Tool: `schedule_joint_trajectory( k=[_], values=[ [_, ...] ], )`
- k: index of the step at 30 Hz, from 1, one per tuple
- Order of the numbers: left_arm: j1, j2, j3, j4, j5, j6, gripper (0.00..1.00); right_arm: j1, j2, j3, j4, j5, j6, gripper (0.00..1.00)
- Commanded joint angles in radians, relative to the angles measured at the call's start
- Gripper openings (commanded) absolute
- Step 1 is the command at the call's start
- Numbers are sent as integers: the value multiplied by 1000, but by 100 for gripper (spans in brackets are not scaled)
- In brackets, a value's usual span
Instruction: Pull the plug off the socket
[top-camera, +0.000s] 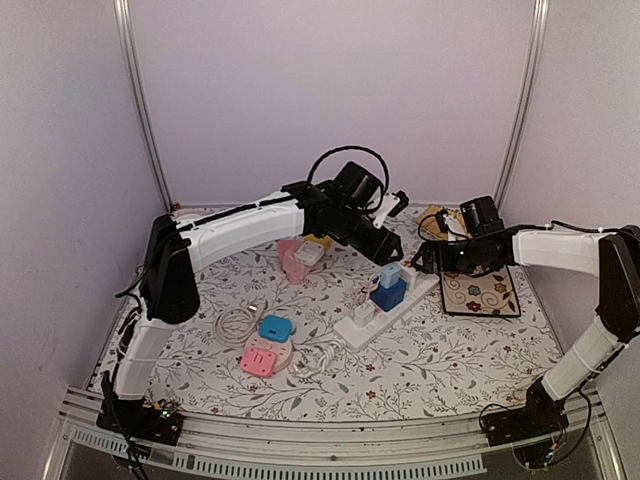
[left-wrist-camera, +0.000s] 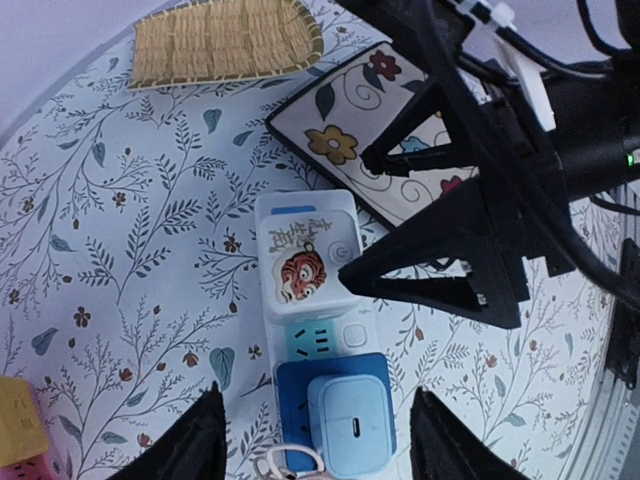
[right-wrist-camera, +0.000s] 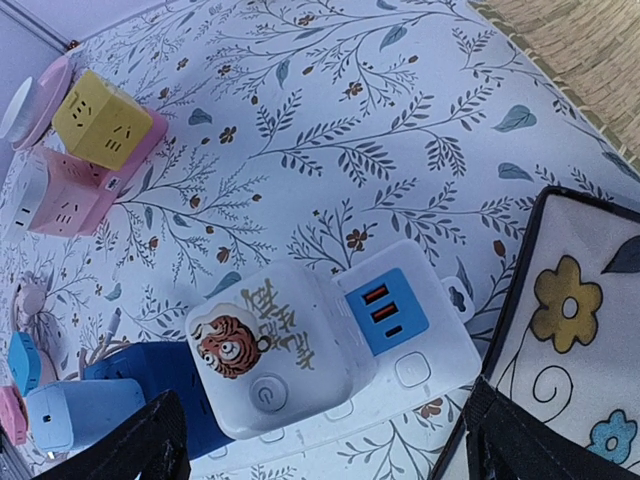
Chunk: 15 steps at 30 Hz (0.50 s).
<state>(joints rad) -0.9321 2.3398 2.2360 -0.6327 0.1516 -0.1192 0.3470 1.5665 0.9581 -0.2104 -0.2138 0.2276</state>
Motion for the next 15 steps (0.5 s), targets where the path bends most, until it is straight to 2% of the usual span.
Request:
schedule_joint_trajectory(
  k=[1,11,15],
  values=[
    [-24,42,36,-92,47,11,60,7,-9,13,-32,-46,14,99],
    [-53,103,86,-116,22,-15,48,6,-48,-40,-38,-123,40,99],
    [-54,113,93,-135,-10,-27,34,6,-43,-53,-42,-138,40,99]
  ],
)
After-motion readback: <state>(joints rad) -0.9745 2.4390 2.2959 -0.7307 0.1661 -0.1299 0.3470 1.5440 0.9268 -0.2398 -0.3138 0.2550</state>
